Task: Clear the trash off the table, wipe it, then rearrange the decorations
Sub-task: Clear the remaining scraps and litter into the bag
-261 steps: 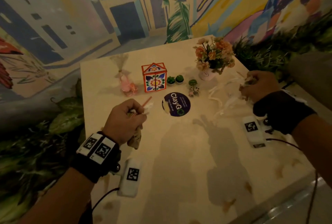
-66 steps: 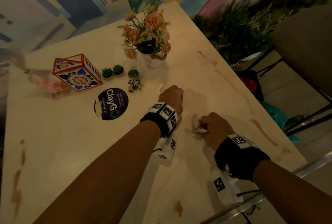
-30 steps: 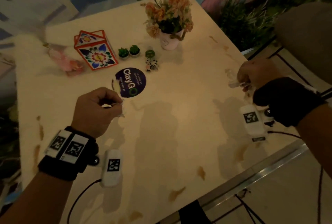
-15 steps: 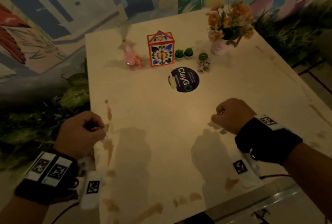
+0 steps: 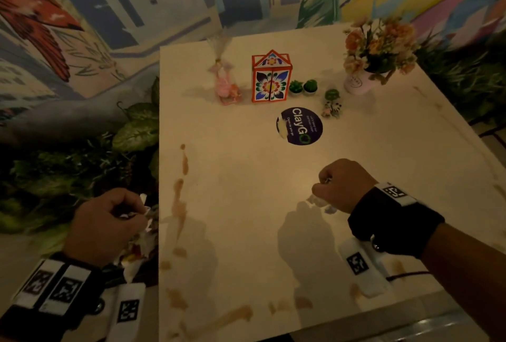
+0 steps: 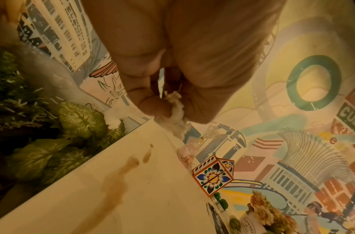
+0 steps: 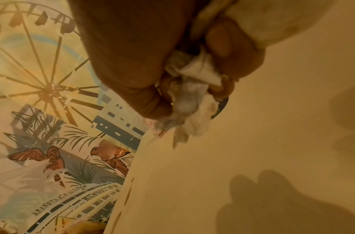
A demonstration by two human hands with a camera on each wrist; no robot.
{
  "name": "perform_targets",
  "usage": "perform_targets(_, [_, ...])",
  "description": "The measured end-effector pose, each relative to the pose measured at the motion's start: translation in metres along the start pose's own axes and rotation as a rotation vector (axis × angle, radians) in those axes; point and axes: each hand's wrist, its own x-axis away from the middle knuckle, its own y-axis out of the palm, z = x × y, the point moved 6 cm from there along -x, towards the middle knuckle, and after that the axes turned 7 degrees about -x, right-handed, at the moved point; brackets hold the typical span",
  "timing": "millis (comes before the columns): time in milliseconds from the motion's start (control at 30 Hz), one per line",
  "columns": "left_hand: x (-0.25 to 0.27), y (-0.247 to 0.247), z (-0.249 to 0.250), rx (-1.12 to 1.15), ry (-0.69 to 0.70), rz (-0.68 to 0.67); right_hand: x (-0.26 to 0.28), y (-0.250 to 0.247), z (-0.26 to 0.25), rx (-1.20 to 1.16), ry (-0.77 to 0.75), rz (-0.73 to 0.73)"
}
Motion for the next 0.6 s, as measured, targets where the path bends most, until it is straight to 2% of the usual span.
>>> perform_targets(100, [0.006, 0.002, -0.008, -0.019, -0.010, -0.028, 0.007, 0.011, -0.002, 0.008, -0.014, -0.025])
perform_targets(233, [0.011, 0.001, -0.032, -0.008, -0.072, -0.029, 0.014, 0.036, -0.031, 0.049, -0.083, -0.066])
perform_targets(367, [0.004, -0.006, -0.087, -0.030, -0.107, -0.075, 0.017, 0.077, -0.090, 0.087, -0.170, -0.114])
perform_targets(600, [-0.014, -0.025, -0.188, 0.004, -0.053, -0.191, 0.031, 0.176, -0.222, 0.013, -0.227, -0.163])
